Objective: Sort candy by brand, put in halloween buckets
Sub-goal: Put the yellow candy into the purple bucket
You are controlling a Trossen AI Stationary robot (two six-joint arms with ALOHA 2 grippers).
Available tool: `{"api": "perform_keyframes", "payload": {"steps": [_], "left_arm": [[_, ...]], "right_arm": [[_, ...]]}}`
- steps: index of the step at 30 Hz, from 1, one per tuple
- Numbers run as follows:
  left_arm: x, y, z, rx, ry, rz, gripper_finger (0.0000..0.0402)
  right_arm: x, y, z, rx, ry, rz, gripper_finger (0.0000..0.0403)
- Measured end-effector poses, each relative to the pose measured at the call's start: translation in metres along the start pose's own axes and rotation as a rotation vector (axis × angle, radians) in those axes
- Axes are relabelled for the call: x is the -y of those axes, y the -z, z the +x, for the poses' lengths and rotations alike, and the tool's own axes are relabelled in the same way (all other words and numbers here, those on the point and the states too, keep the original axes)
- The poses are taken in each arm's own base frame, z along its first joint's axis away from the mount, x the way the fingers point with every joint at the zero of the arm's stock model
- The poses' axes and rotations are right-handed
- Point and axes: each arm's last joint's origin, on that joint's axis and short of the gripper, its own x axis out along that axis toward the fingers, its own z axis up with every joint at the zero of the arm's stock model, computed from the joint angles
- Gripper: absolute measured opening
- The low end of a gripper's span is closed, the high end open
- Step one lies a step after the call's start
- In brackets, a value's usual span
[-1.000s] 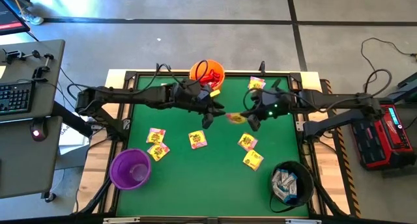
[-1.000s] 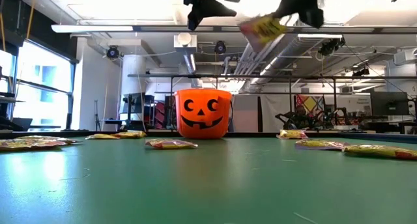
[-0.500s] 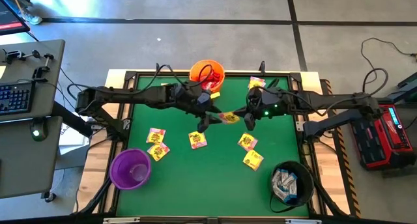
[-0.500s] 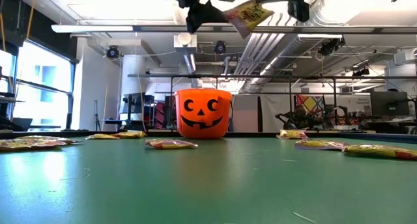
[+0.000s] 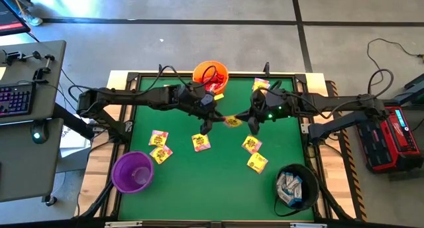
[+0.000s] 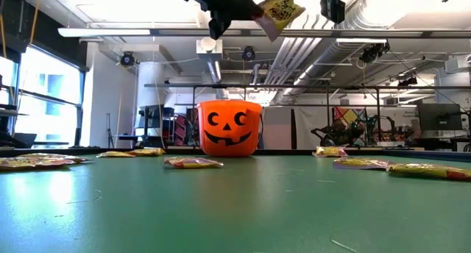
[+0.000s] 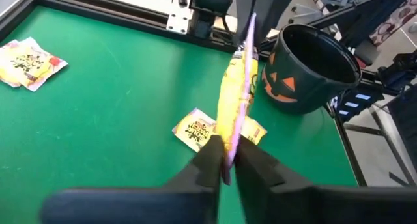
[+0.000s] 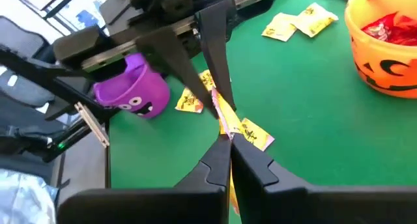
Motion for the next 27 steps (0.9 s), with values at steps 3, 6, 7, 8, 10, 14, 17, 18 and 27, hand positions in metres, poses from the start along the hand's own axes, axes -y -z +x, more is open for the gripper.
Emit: {"api": "perform_keyframes", "payload": {"steps": [3, 6, 7, 8, 10, 14, 17, 18, 27], "left_arm": [[0.0, -0.001, 0.0, 0.009, -0.002, 0.019, 0.0009], [0.0, 0.0, -0.001, -0.004, 0.0, 0.036, 0.001], [0.001, 0.002, -0.002, -0.02, 0.001, 0.036, 0.0007], [0.002, 0.003, -0.005, -0.036, 0.002, 0.041, 0.0004], [0.006, 0.004, -0.015, -0.065, 0.01, 0.055, 0.0003], [0.017, 0.008, -0.043, -0.138, 0.089, 0.026, 0.0001], [0.03, 0.015, -0.068, -0.225, 0.134, -0.023, 0.0001], [0.035, 0.019, -0.077, -0.256, 0.138, -0.032, 0.0001], [0.087, 0.059, -0.137, -0.582, 0.177, -0.156, 0.0]], "right_arm": [[0.0, 0.0, 0.0, 0.009, 0.017, -0.044, 0.0], [0.0, 0.0, 0.0, 0.023, 0.044, -0.089, 0.0008], [0.0, 0.001, 0.0, 0.02, 0.046, -0.101, 0.0015], [0.001, 0.001, 0.0, 0.014, 0.049, -0.108, 0.0025], [0.002, 0.003, 0.0, -0.005, 0.06, -0.116, 0.005], [0.007, 0.006, -0.001, -0.044, 0.102, -0.111, 0.0107], [0.012, 0.006, -0.001, -0.052, 0.138, -0.108, 0.0136], [0.013, 0.005, -0.001, -0.053, 0.144, -0.107, 0.0142], [0.023, -0.001, -0.001, -0.039, 0.177, -0.132, 0.0151]]}}
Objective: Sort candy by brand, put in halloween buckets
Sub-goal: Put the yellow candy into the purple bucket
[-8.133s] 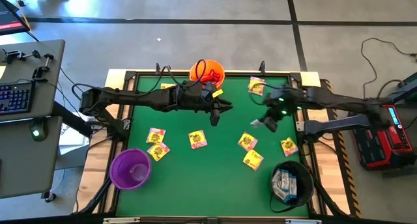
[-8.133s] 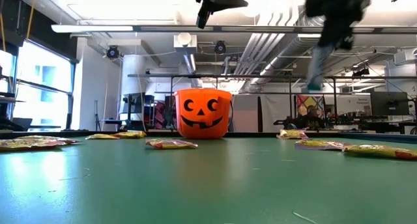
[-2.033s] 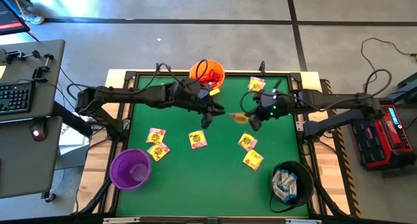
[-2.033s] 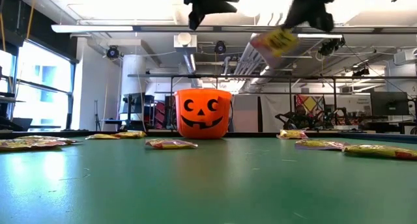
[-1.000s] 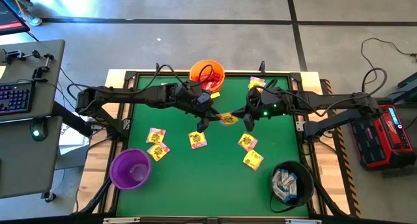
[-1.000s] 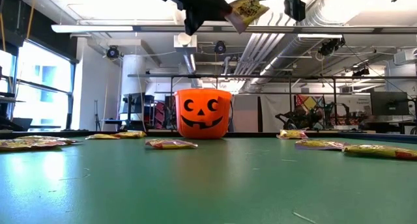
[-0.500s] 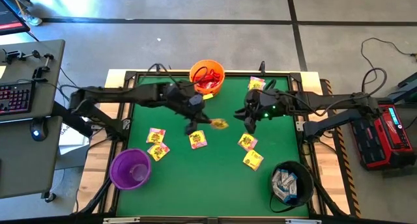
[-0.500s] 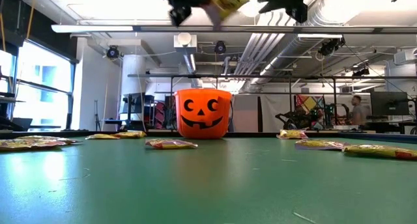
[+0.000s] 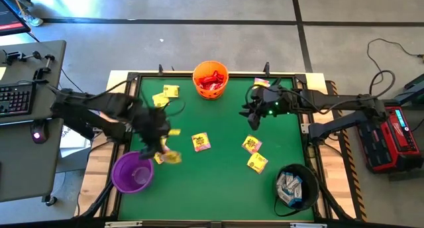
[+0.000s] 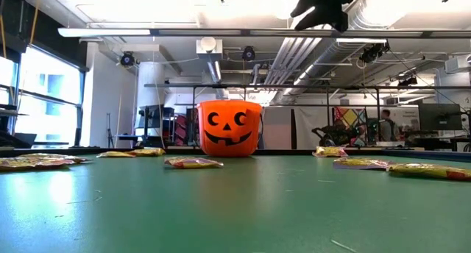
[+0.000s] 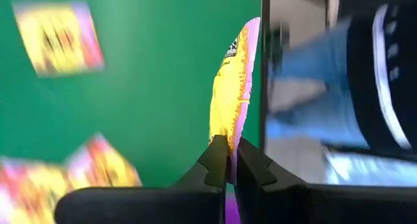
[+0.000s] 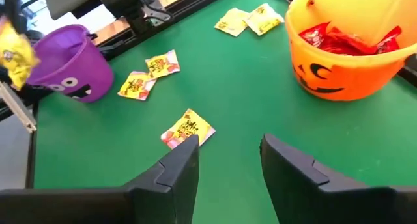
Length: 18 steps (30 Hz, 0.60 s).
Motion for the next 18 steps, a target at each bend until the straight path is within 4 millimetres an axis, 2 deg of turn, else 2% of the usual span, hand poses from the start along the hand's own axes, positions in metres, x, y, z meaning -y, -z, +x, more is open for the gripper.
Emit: {"api": "perform_keyframes", "payload": {"steps": [7, 11, 15, 18], "left_arm": [[0.028, 0.05, -0.007, -0.264, -0.005, -0.148, 0.0], [0.033, 0.074, -0.013, -0.375, -0.121, -0.228, 0.0], [0.033, 0.084, -0.016, -0.389, -0.17, -0.263, 0.0], [0.027, 0.088, -0.008, -0.369, -0.174, -0.3, 0.0]], "right_arm": [[0.006, -0.003, 0.001, 0.008, 0.022, 0.016, 0.0151], [0.008, -0.004, 0.001, 0.01, 0.027, 0.01, 0.0151], [0.009, -0.004, 0.001, 0.01, 0.029, 0.001, 0.0151], [0.009, -0.004, 0.001, 0.01, 0.029, -0.003, 0.0151]]}}
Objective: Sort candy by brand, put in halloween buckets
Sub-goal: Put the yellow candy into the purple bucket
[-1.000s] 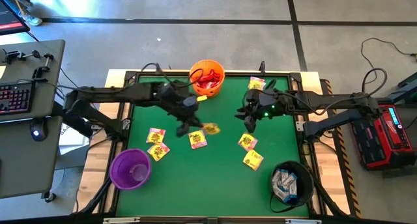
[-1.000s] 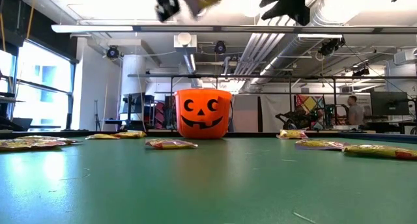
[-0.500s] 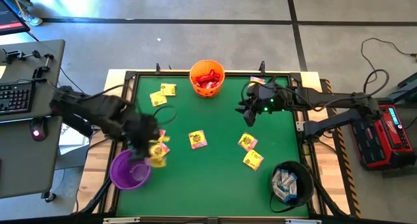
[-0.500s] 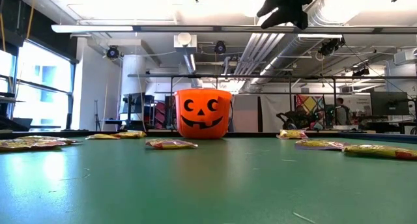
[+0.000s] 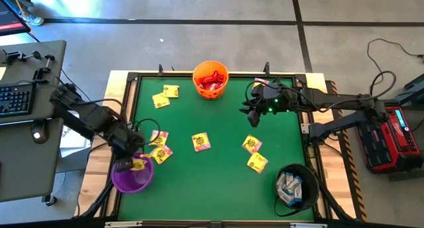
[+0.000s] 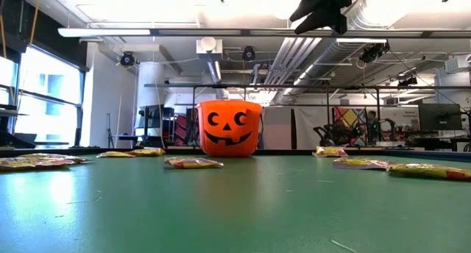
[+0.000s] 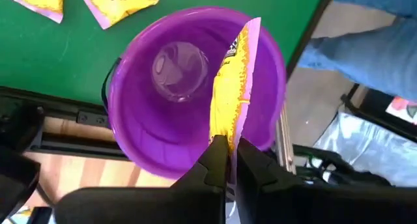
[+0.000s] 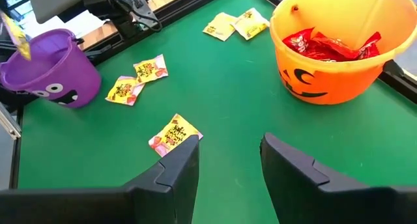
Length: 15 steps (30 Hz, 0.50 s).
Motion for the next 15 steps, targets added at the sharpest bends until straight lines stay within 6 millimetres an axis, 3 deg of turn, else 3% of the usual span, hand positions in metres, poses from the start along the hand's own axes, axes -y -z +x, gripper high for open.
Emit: {"api": "perform_keyframes", "payload": {"steps": [8, 15], "left_arm": [[-0.011, -0.006, 0.037, -0.016, -0.036, -0.02, 0.0], [-0.017, -0.006, 0.054, -0.067, -0.057, -0.026, 0.0]], "right_arm": [[0.0, 0.001, 0.0, -0.006, 0.003, 0.006, 0.0151], [0.0, 0.001, 0.0, -0.012, 0.005, 0.017, 0.0151]]}}
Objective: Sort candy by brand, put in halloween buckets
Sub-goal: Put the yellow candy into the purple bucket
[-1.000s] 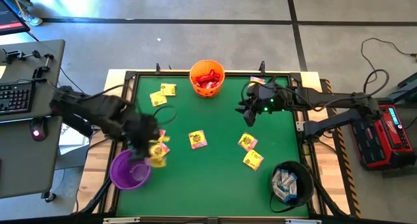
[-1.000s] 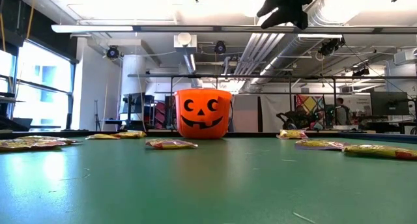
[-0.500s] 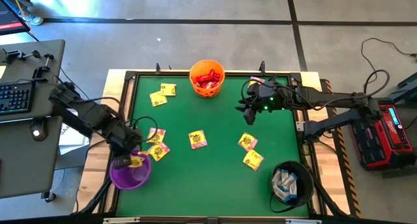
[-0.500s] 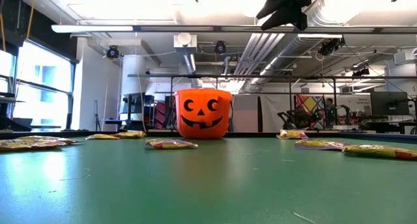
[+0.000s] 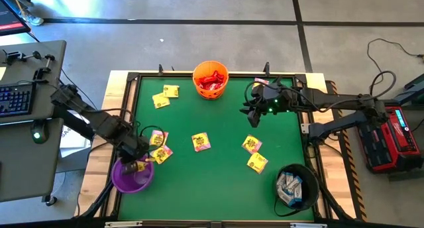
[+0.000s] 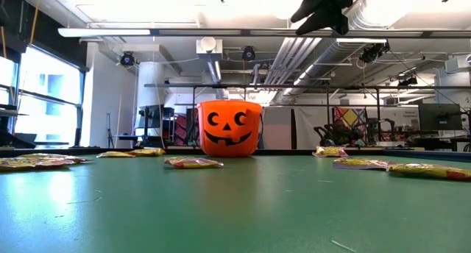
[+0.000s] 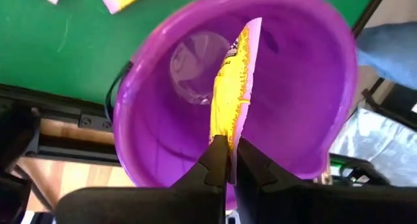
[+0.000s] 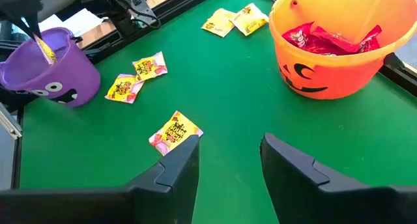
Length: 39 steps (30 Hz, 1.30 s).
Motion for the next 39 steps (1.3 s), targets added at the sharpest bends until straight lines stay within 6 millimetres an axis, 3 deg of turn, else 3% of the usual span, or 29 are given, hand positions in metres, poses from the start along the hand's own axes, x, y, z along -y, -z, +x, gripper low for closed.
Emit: {"api": "perform_keyframes", "payload": {"steps": [10, 22, 29, 33, 39], "left_arm": [[-0.002, -0.003, 0.028, -0.012, 0.002, 0.006, 0.0], [-0.002, -0.002, 0.032, 0.0, -0.008, 0.019, 0.0], [-0.009, -0.002, 0.053, -0.02, -0.024, 0.011, 0.0001], [-0.005, -0.002, 0.048, -0.017, -0.002, -0.002, 0.0019], [0.01, -0.003, 0.022, 0.067, 0.062, 0.008, 0.0073]], "right_arm": [[0.001, 0.001, 0.0, -0.008, 0.012, -0.003, 0.0151], [0.001, 0.001, 0.0, -0.001, 0.024, -0.013, 0.0151], [0.001, 0.001, 0.0, 0.0, 0.027, -0.03, 0.0151], [0.001, 0.001, 0.0, -0.004, 0.029, -0.031, 0.0151], [0.001, 0.001, 0.0, -0.006, 0.03, -0.028, 0.0151]]}}
